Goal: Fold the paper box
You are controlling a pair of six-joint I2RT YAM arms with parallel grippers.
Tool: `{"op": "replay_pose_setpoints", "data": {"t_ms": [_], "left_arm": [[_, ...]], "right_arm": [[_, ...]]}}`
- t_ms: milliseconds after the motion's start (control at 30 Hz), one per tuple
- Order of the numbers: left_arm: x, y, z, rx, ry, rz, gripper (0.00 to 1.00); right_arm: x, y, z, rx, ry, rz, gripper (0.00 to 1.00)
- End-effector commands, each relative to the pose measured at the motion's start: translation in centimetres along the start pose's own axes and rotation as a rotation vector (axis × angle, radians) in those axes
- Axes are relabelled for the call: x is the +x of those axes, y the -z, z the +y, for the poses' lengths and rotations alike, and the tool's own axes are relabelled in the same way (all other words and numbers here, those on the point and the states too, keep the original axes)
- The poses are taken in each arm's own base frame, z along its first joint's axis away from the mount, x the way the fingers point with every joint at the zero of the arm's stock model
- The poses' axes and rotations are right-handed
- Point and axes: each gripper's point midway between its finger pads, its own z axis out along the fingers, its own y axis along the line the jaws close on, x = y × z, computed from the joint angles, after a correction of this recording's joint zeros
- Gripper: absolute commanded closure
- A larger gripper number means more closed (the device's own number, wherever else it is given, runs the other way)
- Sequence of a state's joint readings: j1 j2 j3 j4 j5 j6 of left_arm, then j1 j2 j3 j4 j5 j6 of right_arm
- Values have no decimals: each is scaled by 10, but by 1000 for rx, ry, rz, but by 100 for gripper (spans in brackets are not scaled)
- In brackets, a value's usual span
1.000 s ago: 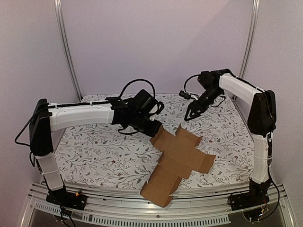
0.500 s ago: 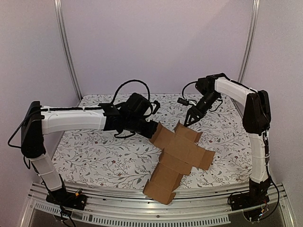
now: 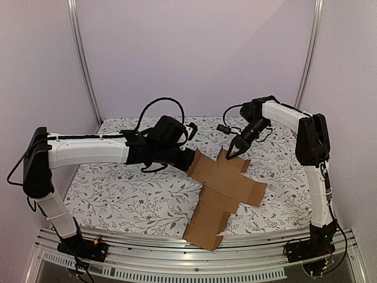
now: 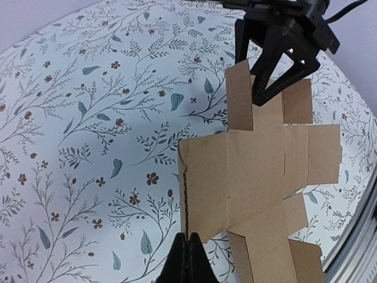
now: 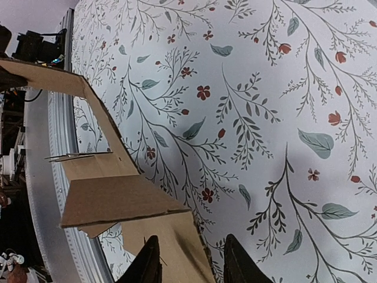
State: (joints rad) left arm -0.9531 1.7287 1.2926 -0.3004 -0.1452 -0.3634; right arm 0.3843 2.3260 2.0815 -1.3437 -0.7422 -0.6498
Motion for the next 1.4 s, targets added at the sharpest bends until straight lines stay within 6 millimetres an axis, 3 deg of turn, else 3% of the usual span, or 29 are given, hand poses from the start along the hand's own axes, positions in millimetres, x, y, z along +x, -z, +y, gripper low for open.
{"op": "replay_pose_setpoints", "data": {"t_ms": [0, 267, 300, 400, 567, 667, 800, 967, 1067, 1167, 1367], "left_arm": [[-2, -2, -4, -3, -8, -17, 100], [-2, -5, 0, -23, 11, -30, 100], [-1, -6, -1, -19, 9, -26, 100], [0, -1, -2, -12, 1, -21, 80], [0, 38, -2, 40, -9, -78, 60], [5, 63, 12, 16, 3, -134, 54], [22, 76, 42, -49, 76, -176, 53], [56, 58, 76, -55, 207, -154, 57], [64, 42, 81, -10, 248, -153, 58], [71, 20, 77, 38, 250, -117, 58], [69, -19, 46, 201, 210, -87, 58]], "right_arm": [[30, 5, 38, -131, -133, 119, 69], [34, 9, 52, -89, -74, 172, 100], [33, 11, 52, -61, -54, 176, 100], [26, 23, 46, 105, 35, 195, 100], [9, 43, 48, 355, 211, 234, 100], [-1, 45, 51, 454, 299, 257, 100], [-16, 38, 59, 554, 408, 274, 100], [-31, 21, 67, 679, 517, 264, 100], [-43, 16, 74, 746, 584, 226, 100], [-51, 12, 80, 807, 643, 188, 100], [-52, -3, 97, 885, 762, 152, 100]]}}
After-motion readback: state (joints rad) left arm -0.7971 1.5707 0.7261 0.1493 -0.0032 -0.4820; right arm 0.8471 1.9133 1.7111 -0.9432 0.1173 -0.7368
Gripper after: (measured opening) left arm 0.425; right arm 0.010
